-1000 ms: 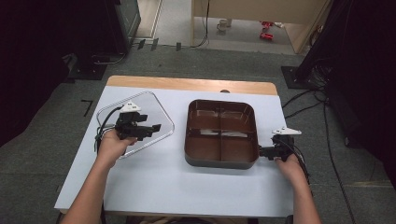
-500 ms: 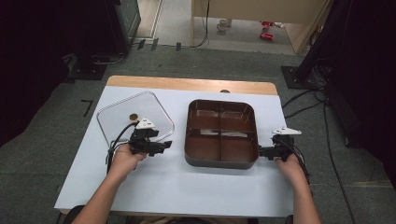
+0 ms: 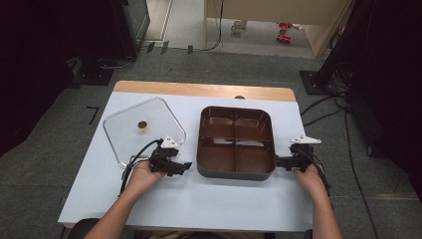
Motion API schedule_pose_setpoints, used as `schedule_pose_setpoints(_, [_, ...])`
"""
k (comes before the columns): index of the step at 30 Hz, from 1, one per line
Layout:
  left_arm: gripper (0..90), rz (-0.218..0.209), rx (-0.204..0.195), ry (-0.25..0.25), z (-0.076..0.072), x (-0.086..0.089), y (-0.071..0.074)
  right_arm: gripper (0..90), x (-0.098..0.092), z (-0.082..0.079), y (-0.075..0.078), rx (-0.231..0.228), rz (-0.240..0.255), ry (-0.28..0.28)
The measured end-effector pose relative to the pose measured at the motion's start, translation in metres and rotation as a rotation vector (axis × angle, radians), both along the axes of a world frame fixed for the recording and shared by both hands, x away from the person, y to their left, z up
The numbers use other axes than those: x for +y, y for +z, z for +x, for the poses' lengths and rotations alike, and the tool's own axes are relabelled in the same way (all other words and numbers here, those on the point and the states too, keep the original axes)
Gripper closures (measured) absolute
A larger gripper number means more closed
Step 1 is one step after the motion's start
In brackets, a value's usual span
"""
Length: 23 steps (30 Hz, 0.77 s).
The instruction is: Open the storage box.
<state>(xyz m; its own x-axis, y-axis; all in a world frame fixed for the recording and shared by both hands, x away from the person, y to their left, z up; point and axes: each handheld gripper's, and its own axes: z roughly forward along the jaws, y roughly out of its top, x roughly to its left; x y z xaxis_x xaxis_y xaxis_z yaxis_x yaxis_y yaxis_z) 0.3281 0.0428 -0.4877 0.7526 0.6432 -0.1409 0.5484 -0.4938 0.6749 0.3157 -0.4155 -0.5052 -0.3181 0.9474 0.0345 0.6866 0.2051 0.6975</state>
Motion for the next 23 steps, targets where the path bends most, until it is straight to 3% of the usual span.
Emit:
schedule_pose_setpoints(5, [16.8, -0.030, -0.009, -0.014, -0.002, 0.000, -0.004, 0.0, 0.000, 0.000, 0.000, 0.001, 0.001, -0.001])
schedule_pose_setpoints(8, [16.4, -0.004, -0.101, 0.004, -0.012, -0.004, -0.010, 0.0, 0.000, 0.000, 0.000, 0.001, 0.000, -0.001])
schedule_pose_setpoints(10, [16.3, 0.047, -0.152, 0.007, -0.018, -0.009, -0.012, 0.0, 0.000, 0.000, 0.000, 0.000, 0.000, 0.000])
schedule_pose_setpoints(23, [16.1, 0.040, -0.146, 0.017, -0.018, -0.010, -0.012, 0.0, 0.000, 0.000, 0.000, 0.000, 0.000, 0.000])
